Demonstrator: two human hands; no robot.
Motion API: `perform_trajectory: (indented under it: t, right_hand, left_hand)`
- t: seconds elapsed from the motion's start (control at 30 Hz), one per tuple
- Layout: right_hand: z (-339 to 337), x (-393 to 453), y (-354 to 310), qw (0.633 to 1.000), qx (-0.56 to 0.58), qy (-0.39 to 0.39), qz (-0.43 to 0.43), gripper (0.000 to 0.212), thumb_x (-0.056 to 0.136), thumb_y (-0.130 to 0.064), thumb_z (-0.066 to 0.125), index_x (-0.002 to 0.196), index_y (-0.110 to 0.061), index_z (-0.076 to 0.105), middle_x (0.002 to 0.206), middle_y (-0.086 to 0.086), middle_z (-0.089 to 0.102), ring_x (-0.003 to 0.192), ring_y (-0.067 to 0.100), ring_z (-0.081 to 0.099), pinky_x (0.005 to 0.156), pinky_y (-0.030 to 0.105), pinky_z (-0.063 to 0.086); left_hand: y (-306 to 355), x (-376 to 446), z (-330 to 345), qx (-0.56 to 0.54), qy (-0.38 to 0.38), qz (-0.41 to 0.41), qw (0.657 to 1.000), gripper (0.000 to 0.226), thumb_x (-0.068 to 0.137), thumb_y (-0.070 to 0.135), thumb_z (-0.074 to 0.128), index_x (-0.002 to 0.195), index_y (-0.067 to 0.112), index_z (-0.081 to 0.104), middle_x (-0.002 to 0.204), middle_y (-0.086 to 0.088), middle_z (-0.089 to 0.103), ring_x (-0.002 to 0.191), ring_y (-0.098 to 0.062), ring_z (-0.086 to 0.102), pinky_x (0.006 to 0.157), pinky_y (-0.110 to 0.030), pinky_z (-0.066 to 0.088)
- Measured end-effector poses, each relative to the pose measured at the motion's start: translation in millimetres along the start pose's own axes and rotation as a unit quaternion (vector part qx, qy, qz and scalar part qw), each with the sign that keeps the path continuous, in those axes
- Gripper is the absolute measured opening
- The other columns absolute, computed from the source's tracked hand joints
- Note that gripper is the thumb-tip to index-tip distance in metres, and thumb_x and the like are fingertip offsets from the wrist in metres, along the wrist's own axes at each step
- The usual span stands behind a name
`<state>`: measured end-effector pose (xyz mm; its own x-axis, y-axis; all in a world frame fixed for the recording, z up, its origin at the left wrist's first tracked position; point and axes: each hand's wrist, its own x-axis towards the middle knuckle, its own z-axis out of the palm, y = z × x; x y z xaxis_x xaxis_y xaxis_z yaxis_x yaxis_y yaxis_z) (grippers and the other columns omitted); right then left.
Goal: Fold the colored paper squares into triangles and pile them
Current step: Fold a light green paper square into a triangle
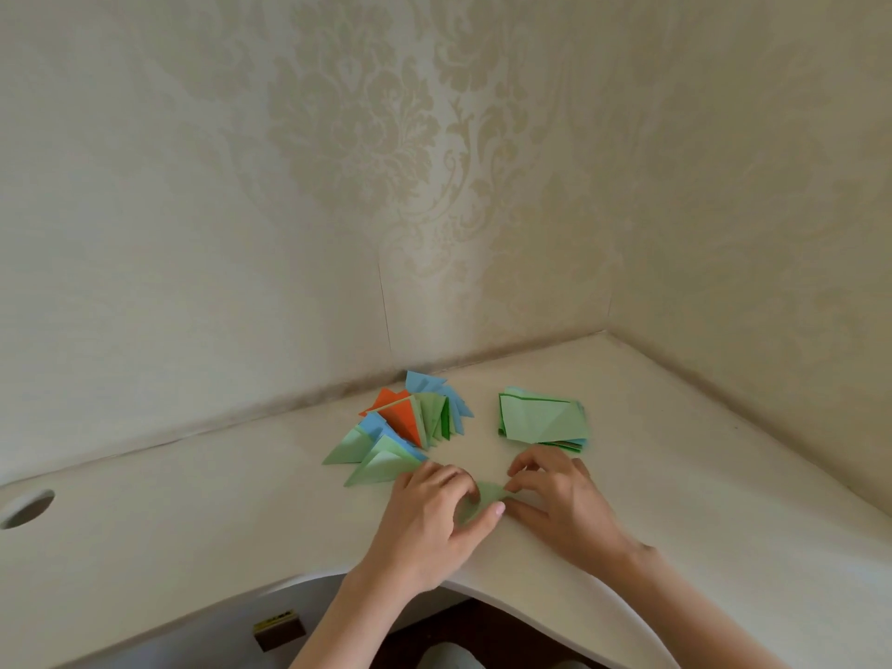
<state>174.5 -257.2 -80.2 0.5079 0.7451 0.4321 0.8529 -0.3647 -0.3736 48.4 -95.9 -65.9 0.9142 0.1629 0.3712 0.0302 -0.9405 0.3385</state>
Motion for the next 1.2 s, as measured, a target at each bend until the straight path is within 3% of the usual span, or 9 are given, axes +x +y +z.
perform_trajectory:
  t: [0.13,0.2,0.3,0.43,0.67,0.83,0.97,1.1,1.2]
  right_hand:
    - [8.8,-0.5,-0.7,0.997,0.049,0.012,0.057,0.040,0.079,-0.062,0.053,0.080,-0.026,0.070,0.089,-0.018,0.053,0.085,0.007,0.054,0.076,0.035,0.046]
    - [11.6,-0.7,-0.5,0.995,0.064,0.022,0.078,0.041,0.078,-0.063,0.051,0.079,-0.026,0.069,0.084,-0.020,0.054,0.082,0.007,0.053,0.077,0.034,0.046]
    - [13.2,3.8,-3.2,0.994,0.055,0.040,0.086,0.033,0.078,-0.057,0.060,0.076,-0.024,0.066,0.078,-0.016,0.055,0.075,0.006,0.052,0.071,0.031,0.047]
    - [14.7,8.2,-4.8,0.991,0.050,0.036,0.118,0.024,0.074,-0.048,0.073,0.075,-0.027,0.062,0.074,-0.016,0.052,0.071,0.003,0.050,0.067,0.025,0.044]
    - [8.9,15.4,-2.7,0.978,0.114,-0.020,0.171,0.023,0.074,-0.034,0.077,0.092,-0.029,0.063,0.082,-0.011,0.057,0.072,0.004,0.049,0.068,0.018,0.043]
    - [5.1,16.7,1.4,0.964,0.177,-0.030,0.194,0.019,0.076,-0.013,0.076,0.087,-0.024,0.066,0.078,-0.011,0.059,0.067,-0.003,0.050,0.064,0.009,0.040]
    - [4.5,14.7,2.8,0.961,0.191,-0.025,0.199,0.018,0.077,-0.009,0.074,0.087,-0.023,0.068,0.079,-0.008,0.062,0.070,-0.003,0.052,0.066,0.009,0.041]
    - [7.4,12.5,1.1,0.965,0.180,-0.012,0.190,0.019,0.078,-0.010,0.073,0.087,-0.026,0.066,0.080,-0.010,0.061,0.073,-0.001,0.052,0.067,0.009,0.040]
    - [10.1,10.6,-0.7,0.974,0.150,-0.011,0.170,0.021,0.081,-0.013,0.071,0.089,-0.029,0.063,0.084,-0.012,0.058,0.075,0.000,0.052,0.071,0.011,0.041]
  left_hand:
    - [-6.8,-0.4,8.6,-0.031,0.031,-0.009,0.999,0.024,0.088,0.049,0.049,0.086,0.027,0.059,0.089,0.018,0.060,0.092,-0.006,0.055,0.082,-0.028,0.043]
    - [-7.1,-1.9,12.6,-0.055,0.054,-0.025,0.997,0.013,0.085,0.035,0.063,0.095,0.027,0.060,0.092,0.018,0.060,0.092,-0.007,0.056,0.082,-0.028,0.045]
    - [-1.9,-4.9,18.6,-0.086,0.089,-0.060,0.990,0.033,0.082,0.021,0.071,0.112,0.026,0.056,0.097,0.020,0.058,0.094,-0.005,0.055,0.085,-0.026,0.045]
    - [5.6,-4.9,25.8,-0.083,0.120,-0.092,0.985,0.044,0.078,0.011,0.073,0.115,0.026,0.054,0.097,0.017,0.061,0.093,-0.007,0.057,0.082,-0.027,0.045]
    - [3.4,-5.0,25.4,-0.146,0.110,-0.121,0.976,0.042,0.081,0.007,0.069,0.113,0.032,0.055,0.099,0.029,0.055,0.100,0.001,0.055,0.091,-0.027,0.044]
    - [-2.2,-11.8,19.8,-0.165,0.076,-0.120,0.976,0.031,0.086,0.009,0.065,0.107,0.030,0.058,0.104,0.023,0.059,0.104,0.003,0.053,0.090,-0.010,0.039]
    - [-0.8,-16.0,16.0,-0.160,0.068,-0.127,0.977,0.027,0.087,0.007,0.063,0.105,0.027,0.060,0.101,0.022,0.059,0.100,0.004,0.052,0.084,-0.003,0.035]
    - [4.7,-21.9,19.1,-0.081,0.118,-0.099,0.985,0.025,0.082,0.003,0.067,0.098,0.022,0.061,0.093,0.016,0.056,0.090,-0.006,0.051,0.079,-0.012,0.040]
    - [15.7,-21.1,19.4,-0.031,0.155,-0.112,0.981,0.017,0.083,0.020,0.071,0.096,0.019,0.060,0.088,0.008,0.056,0.083,-0.011,0.050,0.069,-0.021,0.048]
